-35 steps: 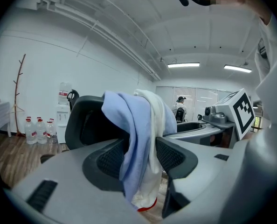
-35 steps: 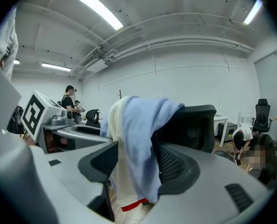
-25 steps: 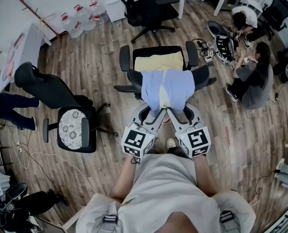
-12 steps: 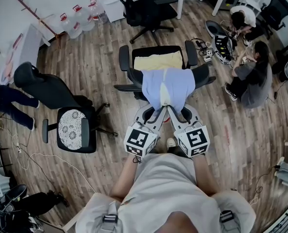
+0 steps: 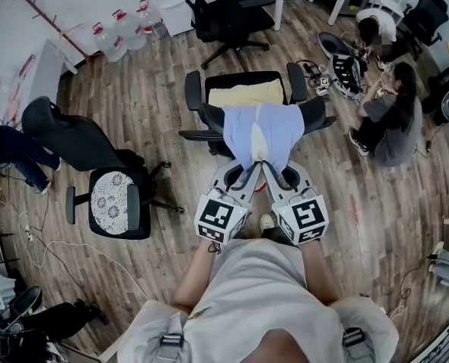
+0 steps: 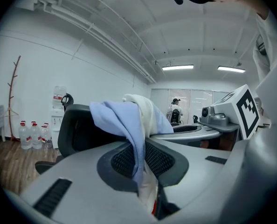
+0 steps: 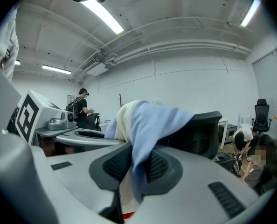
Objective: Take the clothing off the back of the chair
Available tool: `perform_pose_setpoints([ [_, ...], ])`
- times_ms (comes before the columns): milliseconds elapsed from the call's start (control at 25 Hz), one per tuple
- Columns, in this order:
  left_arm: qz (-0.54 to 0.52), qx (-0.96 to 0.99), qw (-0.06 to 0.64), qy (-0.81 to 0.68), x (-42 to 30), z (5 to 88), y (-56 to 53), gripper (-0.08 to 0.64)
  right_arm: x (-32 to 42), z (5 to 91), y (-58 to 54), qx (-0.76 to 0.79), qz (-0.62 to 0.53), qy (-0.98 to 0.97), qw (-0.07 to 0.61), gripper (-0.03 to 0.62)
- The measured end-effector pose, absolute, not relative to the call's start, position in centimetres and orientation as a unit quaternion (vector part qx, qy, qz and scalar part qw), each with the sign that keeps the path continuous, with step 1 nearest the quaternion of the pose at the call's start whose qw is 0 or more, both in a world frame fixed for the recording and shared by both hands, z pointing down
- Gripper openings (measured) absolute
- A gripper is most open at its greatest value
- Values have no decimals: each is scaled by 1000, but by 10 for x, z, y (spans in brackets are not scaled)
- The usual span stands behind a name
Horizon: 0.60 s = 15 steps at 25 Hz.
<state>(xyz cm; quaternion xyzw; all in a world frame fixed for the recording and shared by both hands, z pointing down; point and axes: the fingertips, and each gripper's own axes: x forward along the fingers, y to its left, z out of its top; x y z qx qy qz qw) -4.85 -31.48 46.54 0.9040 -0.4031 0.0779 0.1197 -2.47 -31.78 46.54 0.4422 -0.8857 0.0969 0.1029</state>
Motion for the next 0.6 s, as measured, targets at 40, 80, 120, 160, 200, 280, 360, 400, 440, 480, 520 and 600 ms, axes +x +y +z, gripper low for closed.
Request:
perform_pose_setpoints([
  [40,78,904,120,-402,-49,465,-314,58,-25,465,-317,443,96,-885,102,66],
  [80,78,905,119,-402,-49,464,-314,57,-25,464,-317,444,96,-885,102,66],
  [120,77,905,119,-401,-49,463,-313,57,-25,463,-316,444,95,-885,101,66],
  [160,77,905,118,-401,-49,462,-313,57,-25,462,-316,445,95,-885,100,66],
  [200,77,905,117,-402,-49,461,-313,57,-25,461,-315,446,94,-885,100,66],
  [280,76,905,115,-403,-48,458,-313,57,-24,460,-314,446,93,-884,99,64],
  [360,76,905,115,-402,-48,457,-312,57,-23,459,-313,447,93,-885,98,65],
  [400,76,905,115,-401,-48,457,-311,56,-23,458,-313,447,92,-884,98,64],
  [440,77,906,115,-401,-48,457,-310,57,-24,458,-312,447,92,-884,98,64],
  [480,76,906,114,-401,-49,457,-310,55,-24,458,-311,448,92,-884,98,64],
  [520,75,906,113,-400,-50,456,-309,55,-25,457,-310,448,91,-884,97,64],
  [600,74,907,113,-399,-51,455,-307,55,-26,456,-309,450,90,-883,97,64],
])
